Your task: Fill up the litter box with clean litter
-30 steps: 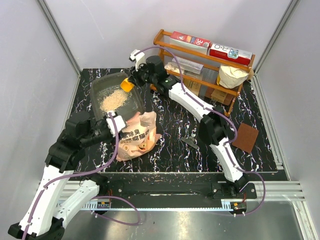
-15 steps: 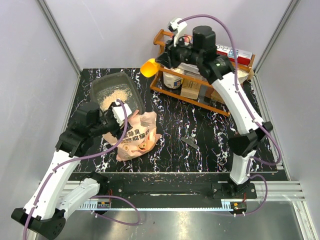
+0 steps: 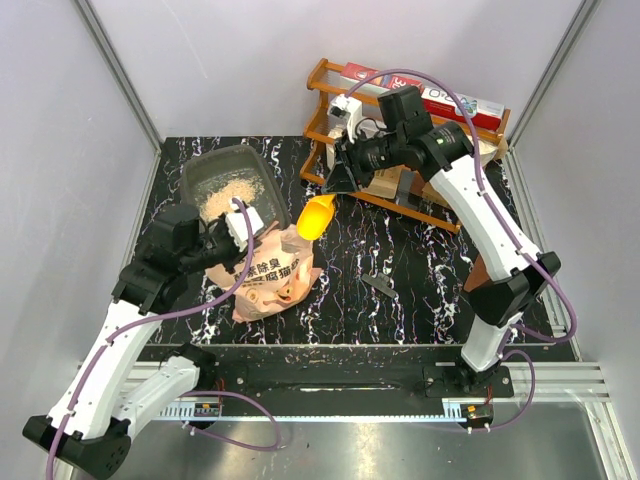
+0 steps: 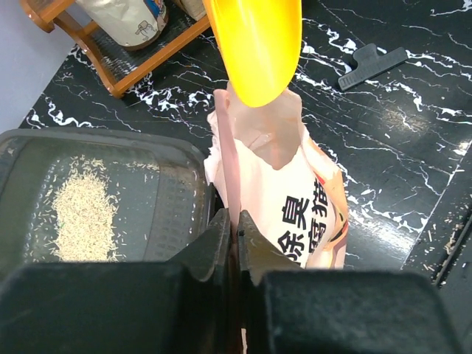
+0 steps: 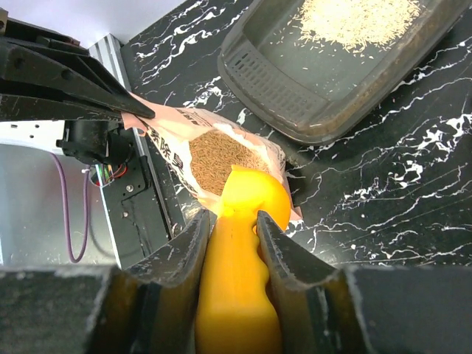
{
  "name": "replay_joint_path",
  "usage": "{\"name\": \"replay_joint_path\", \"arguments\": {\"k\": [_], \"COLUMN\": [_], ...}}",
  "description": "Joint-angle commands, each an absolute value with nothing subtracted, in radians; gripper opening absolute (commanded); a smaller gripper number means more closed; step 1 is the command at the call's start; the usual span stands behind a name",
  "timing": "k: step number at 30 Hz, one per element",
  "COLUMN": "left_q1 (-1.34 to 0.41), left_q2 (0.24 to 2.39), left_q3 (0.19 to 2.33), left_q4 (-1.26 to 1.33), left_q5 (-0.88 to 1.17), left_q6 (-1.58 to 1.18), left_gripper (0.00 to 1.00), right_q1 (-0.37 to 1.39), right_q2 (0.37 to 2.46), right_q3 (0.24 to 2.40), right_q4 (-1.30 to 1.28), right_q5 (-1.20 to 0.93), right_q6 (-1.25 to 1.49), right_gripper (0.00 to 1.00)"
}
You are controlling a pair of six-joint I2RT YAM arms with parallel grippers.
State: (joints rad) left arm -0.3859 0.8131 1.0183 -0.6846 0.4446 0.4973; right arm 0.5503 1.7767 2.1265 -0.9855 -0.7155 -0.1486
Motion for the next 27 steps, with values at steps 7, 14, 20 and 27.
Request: {"name": "replay_joint_path", "arguments": {"k": [7, 14, 20, 27], "left_q1": [-0.387, -0.382, -0.382, -0.383], "left_q2": [0.792, 0.787, 0.822, 1.037], "left_q3": [1.009, 1.014, 1.008, 1.167], "left_q4": [-0.644, -0.669, -0.718, -0.848], "left_q5": [0.515, 0.491, 0.442, 0.475], "left_q6": [0.479, 0.486, 0.566, 0.552], "left_gripper": [0.00, 0.34, 0.57, 0.31], "right_q1": [0.643, 0.690, 0.709, 0.735], "right_q2": [1.836, 1.870, 1.850, 1.824], "right_q3": [2.184, 2.183, 2.125, 2.033], "right_q4": [-0.985, -1.006, -0.989, -0.968], "right_q5": [-0.755, -0.660, -0.545, -0.431], "right_q6": [-0.164, -0.181, -0.115, -0.006], "right_gripper": [0.00, 0.00, 0.00, 0.00]}}
